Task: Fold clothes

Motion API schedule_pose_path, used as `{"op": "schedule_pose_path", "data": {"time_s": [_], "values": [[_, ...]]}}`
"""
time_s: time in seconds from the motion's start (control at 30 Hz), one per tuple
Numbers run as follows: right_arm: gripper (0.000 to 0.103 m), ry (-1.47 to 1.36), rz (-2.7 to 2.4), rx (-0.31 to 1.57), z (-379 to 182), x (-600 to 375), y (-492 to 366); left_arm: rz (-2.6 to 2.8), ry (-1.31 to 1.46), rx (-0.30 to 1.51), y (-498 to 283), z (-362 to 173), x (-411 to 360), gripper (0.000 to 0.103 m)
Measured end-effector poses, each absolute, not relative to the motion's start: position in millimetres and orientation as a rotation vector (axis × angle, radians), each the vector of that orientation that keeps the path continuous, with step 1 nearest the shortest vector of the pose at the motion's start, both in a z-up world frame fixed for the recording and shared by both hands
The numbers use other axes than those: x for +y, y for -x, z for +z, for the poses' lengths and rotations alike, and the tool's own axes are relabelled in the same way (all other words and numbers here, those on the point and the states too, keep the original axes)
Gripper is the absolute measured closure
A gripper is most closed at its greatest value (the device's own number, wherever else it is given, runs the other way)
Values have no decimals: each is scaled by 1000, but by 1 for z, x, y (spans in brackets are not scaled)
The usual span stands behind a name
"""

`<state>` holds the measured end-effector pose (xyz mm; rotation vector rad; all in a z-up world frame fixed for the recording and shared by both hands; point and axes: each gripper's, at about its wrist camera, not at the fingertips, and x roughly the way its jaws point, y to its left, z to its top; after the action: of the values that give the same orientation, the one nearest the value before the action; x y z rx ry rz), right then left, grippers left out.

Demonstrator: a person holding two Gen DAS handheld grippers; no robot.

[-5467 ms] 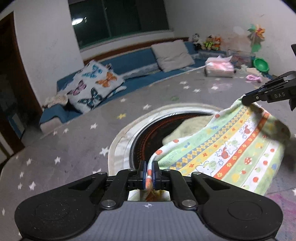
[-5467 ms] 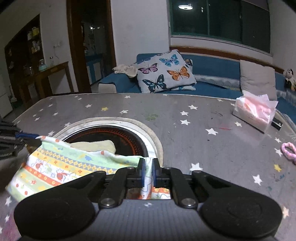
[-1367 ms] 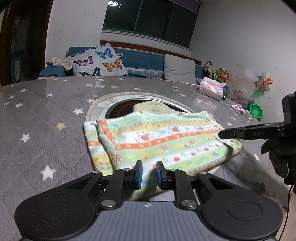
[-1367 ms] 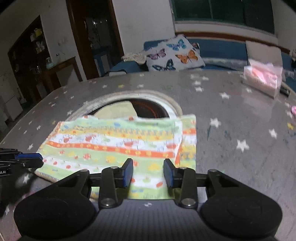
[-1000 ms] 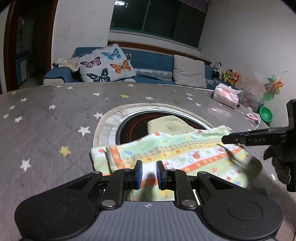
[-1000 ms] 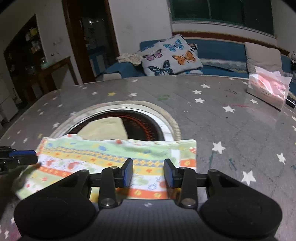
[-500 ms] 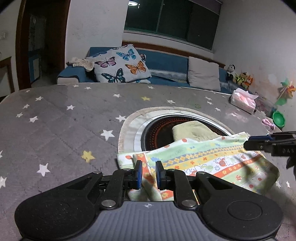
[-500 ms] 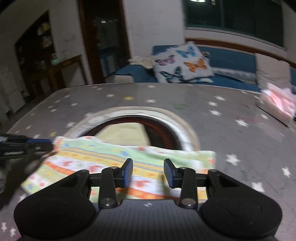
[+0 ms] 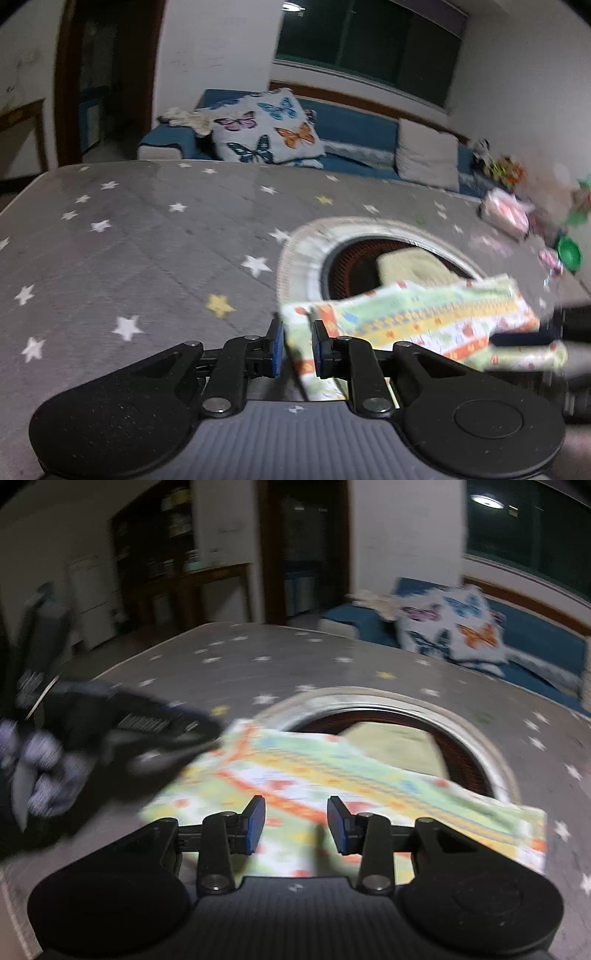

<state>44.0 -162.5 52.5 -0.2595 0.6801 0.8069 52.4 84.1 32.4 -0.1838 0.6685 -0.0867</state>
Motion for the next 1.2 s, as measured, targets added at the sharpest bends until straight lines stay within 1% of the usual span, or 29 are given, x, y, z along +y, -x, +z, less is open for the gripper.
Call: {"op": "schedule_pose_path", "data": {"time_s": [0.03, 0.07, 0.1, 0.13, 0.23, 0.3, 0.4, 0.43, 0.5, 0.53, 0.57, 0.63, 0.7, 0.9, 1.1, 1.2], "values": [[66, 282, 835, 674, 52, -155, -37, -76, 200, 672, -51, 35, 88, 72], [65, 307, 861, 666, 52, -148, -30, -66, 216, 676, -50, 37, 91, 59], [63, 332, 888, 658, 51, -141, -23, -56, 230, 680, -49, 39, 94, 56], [60, 359, 910, 648, 50, -134, -16, -53, 238, 682, -48, 40, 96, 56], [60, 453, 959, 613, 42, -112, 3, -51, 280, 698, -44, 41, 100, 48], [60, 513, 976, 597, 36, -100, 14, -63, 328, 718, -41, 39, 103, 47], [60, 601, 967, 557, 26, -88, 26, -66, 375, 747, -38, 34, 102, 40], [62, 637, 953, 536, 23, -84, 30, -65, 394, 757, -38, 32, 102, 37], [63, 671, 936, 514, 20, -79, 35, -66, 445, 777, -37, 28, 103, 36], [71, 683, 930, 506, 19, -78, 37, -67, 473, 787, -37, 27, 104, 35], [73, 690, 920, 503, 18, -76, 37, -66, 505, 797, -37, 25, 105, 33], [85, 672, 910, 510, 21, -78, 35, -61, 542, 797, -36, 24, 105, 32], [90, 614, 912, 523, 28, -86, 31, -57, 575, 804, -35, 24, 105, 32], [92, 472, 902, 529, 53, -108, 20, -57, 685, 805, -31, 25, 104, 32], [92, 448, 909, 530, 61, -117, 13, -84, 821, 820, -35, 22, 94, 32], [92, 443, 916, 524, 62, -118, 14, -95, 880, 835, -38, 17, 88, 35]]}}
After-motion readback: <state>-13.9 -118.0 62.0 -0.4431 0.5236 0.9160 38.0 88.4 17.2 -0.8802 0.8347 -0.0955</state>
